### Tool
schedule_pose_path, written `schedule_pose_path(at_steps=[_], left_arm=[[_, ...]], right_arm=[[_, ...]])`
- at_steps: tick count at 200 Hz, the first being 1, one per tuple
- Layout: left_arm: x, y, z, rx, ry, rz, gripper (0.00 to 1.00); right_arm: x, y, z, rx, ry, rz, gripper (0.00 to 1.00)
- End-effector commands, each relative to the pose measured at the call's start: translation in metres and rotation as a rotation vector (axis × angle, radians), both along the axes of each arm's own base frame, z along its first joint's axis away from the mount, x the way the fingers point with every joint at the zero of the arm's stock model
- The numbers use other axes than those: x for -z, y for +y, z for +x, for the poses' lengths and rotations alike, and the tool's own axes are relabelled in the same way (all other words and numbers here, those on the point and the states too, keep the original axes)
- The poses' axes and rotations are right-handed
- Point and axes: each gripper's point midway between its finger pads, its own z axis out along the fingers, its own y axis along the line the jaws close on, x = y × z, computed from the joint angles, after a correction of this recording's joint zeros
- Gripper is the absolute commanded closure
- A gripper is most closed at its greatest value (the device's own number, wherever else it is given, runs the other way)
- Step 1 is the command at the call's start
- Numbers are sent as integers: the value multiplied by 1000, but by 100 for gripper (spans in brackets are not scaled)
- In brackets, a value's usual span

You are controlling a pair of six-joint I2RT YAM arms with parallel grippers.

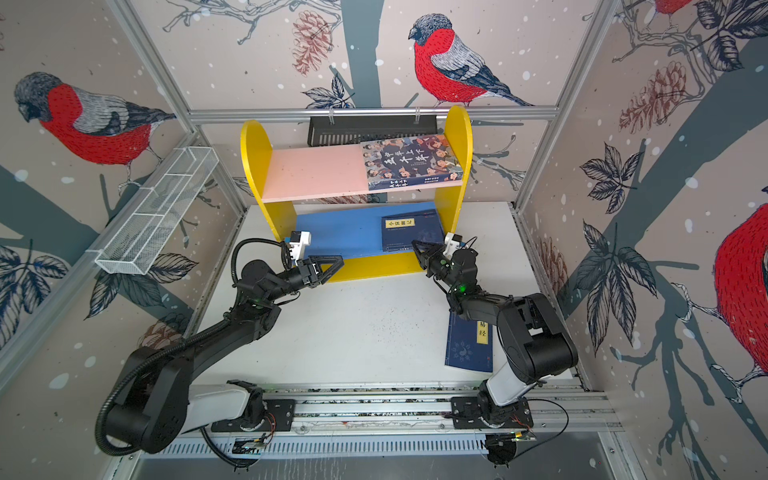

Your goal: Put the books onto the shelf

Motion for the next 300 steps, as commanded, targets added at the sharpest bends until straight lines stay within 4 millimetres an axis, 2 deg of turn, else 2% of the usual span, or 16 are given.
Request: schedule_pose_path(at_steps=[1, 22, 79, 132, 155, 191, 230, 259, 300], left_arm=[[-2, 1, -3, 0, -15, -3, 40], [-1, 2, -5, -1, -17, -1, 39], [-2, 3, -6, -4, -19, -3, 39], [-1, 5, -8, -10, -15, -3, 38], [-1, 5, -7, -13, -14, -4, 38], [-2, 5, -8, -12, -16, -7, 37], [-2, 7, -9, -17, -16, -7, 37], [-3, 7, -9, -15, -18, -7, 37], [-2, 7, -9, -17, -16, -8, 37]], right_arm=[[-8, -2, 2, 11, -30, 24, 70], [-7, -2, 1, 10, -23, 27, 63], [-8, -4, -3, 18, -10, 26, 53], [-6, -10, -11, 43, 12, 30, 53], [-6, -10, -13, 42, 16, 29, 58], [-6, -10, -9, 56, 21, 34, 79], [-9, -7, 0, 56, 23, 41, 92], [-7, -8, 4, 64, 28, 38, 94], [-1, -10, 6, 73, 48, 26, 91]])
